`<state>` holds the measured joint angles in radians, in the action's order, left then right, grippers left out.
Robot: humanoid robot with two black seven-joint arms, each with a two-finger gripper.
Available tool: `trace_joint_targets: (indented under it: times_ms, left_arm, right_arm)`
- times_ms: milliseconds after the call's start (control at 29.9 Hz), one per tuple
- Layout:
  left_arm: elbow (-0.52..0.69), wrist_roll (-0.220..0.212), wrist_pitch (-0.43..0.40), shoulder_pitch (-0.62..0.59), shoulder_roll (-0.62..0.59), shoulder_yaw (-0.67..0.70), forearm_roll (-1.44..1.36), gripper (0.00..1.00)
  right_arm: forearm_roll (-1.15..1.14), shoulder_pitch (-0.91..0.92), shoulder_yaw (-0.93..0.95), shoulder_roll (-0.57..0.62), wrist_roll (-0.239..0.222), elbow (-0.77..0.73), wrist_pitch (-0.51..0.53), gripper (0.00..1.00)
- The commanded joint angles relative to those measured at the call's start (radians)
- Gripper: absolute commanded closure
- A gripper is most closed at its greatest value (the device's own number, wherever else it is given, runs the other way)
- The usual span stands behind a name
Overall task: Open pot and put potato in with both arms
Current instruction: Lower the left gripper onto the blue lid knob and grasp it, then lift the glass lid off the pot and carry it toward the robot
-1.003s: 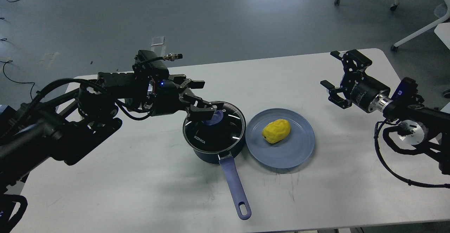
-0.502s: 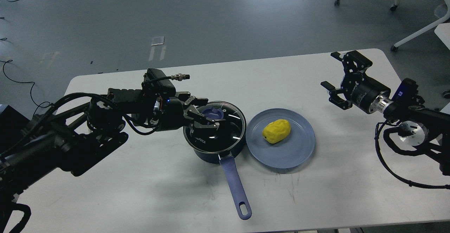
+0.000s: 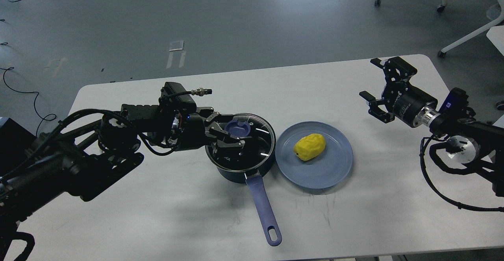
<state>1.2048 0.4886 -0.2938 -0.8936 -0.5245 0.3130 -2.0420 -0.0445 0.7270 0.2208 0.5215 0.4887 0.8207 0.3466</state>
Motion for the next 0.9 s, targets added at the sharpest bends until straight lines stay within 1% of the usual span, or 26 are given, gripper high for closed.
trace_joint_targets:
  times_ms: [0,33,134,167,234,401,569,669,736,769,836,870]
  left_arm:
    - [0.001,0.0,0.002,-0.001,0.001,0.0,-0.001,0.25]
    - [0.001,0.0,0.002,-0.001,0.001,0.0,-0.001,0.29]
    - [0.001,0.0,0.002,0.001,-0.003,0.0,-0.003,0.36]
    - [0.001,0.0,0.002,0.001,-0.005,0.0,-0.009,0.43]
    - [0.002,0.0,0.002,-0.001,-0.009,0.001,-0.018,0.53]
    - [0.018,0.0,0.007,-0.011,-0.023,0.008,-0.018,0.53]
    - [0.048,0.0,0.042,-0.05,-0.11,0.008,-0.012,0.53]
    - [0.053,0.0,0.096,-0.053,-0.205,0.005,0.003,0.52]
    - [0.048,0.0,0.157,-0.038,-0.3,0.0,0.035,0.52]
    - [0.048,0.0,0.157,-0.037,-0.301,0.0,0.036,0.52]
    - [0.042,0.0,0.199,0.005,-0.389,-0.021,0.063,0.52]
    - [0.041,0.0,0.212,0.021,-0.408,-0.028,0.071,0.51]
  right_arm:
    - [0.0,0.0,0.0,0.0,0.0,0.0,0.0,0.0]
    - [0.0,0.0,0.0,0.0,0.0,0.0,0.0,0.0]
    - [0.0,0.002,0.002,0.002,0.0,-0.002,0.0,0.0]
    - [0.0,0.003,0.0,0.002,0.0,0.0,-0.001,0.0]
    - [0.0,0.003,0.002,0.002,0.0,-0.002,0.0,0.0]
    - [0.0,0.002,0.0,0.0,0.0,0.0,0.0,0.0]
    - [0.0,0.003,0.002,0.002,0.0,0.0,0.0,0.0]
    - [0.0,0.003,0.002,0.002,0.0,0.0,-0.001,0.0]
    - [0.0,0.003,0.002,0.002,0.0,0.002,0.0,0.0]
    - [0.0,0.003,0.002,0.002,0.0,0.002,0.0,0.0]
    - [0.0,0.002,0.0,0.002,0.0,0.0,-0.001,0.0]
    - [0.0,0.003,0.0,0.002,0.0,0.0,0.0,0.0]
